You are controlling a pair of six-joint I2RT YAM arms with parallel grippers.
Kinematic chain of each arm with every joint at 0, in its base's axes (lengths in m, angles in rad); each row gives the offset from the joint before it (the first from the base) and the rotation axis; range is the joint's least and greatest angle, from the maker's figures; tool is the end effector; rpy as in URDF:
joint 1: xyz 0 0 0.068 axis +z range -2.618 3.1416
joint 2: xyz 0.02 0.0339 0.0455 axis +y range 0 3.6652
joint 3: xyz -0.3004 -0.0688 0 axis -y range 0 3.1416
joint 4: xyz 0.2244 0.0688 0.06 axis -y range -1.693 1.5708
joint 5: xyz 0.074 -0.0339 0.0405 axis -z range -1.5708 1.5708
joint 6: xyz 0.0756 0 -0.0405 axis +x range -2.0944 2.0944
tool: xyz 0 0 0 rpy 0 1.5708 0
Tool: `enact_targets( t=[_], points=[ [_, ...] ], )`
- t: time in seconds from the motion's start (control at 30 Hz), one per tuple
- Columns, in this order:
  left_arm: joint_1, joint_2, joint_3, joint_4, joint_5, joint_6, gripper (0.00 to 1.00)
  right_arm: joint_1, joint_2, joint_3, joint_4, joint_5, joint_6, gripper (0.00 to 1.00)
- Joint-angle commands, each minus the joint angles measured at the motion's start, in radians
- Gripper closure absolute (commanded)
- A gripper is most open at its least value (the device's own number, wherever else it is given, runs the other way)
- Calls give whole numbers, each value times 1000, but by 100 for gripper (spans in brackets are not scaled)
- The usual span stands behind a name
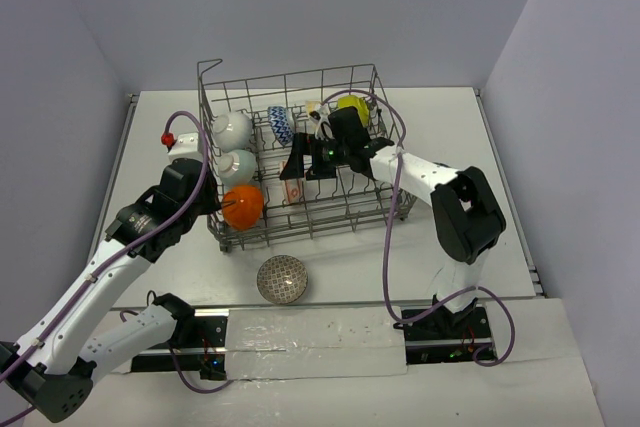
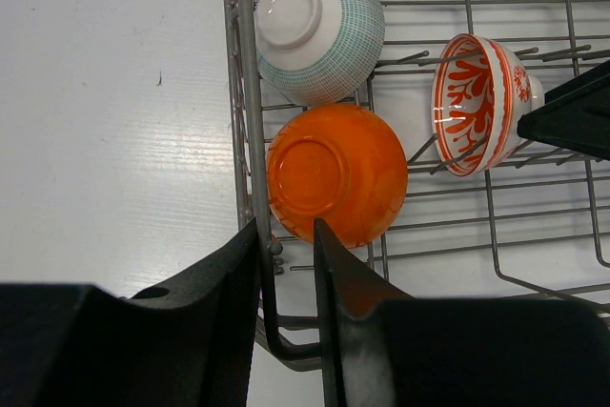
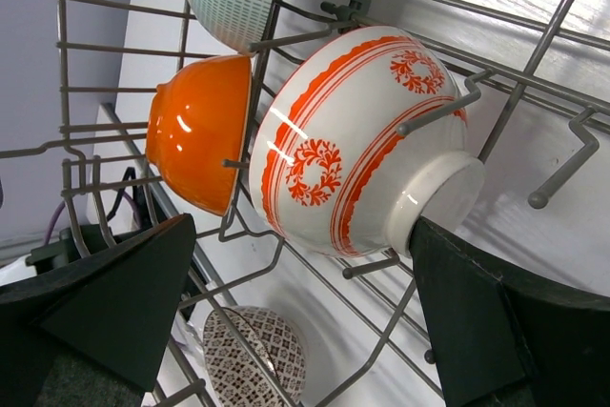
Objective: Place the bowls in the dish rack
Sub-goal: Move the bowl to the dish rack.
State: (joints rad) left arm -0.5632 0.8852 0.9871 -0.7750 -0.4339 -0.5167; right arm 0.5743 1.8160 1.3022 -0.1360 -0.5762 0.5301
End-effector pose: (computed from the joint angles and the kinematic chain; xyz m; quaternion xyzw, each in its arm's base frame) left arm 0.1509 -0.0577 0.3396 -0.0729 0.8818 -0.0515 0.4632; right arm 0.3363 0.2667 0.2638 -0.1452 0.8559 0.4402 0.2292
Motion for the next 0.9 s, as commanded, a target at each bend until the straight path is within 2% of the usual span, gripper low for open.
enact_targets(
  t=[0.0,0.67,0.87],
  points=[
    [-14,0,15,-23,84,1,69,41,-106,39,49,-90,33,0],
    [-14,6,13,-15,90,3,69,53,-112,49,46,-88,30,0],
    [-12,14,12,-14,93,6,69,49,-132,48,-26,-10,-18,0]
  ],
)
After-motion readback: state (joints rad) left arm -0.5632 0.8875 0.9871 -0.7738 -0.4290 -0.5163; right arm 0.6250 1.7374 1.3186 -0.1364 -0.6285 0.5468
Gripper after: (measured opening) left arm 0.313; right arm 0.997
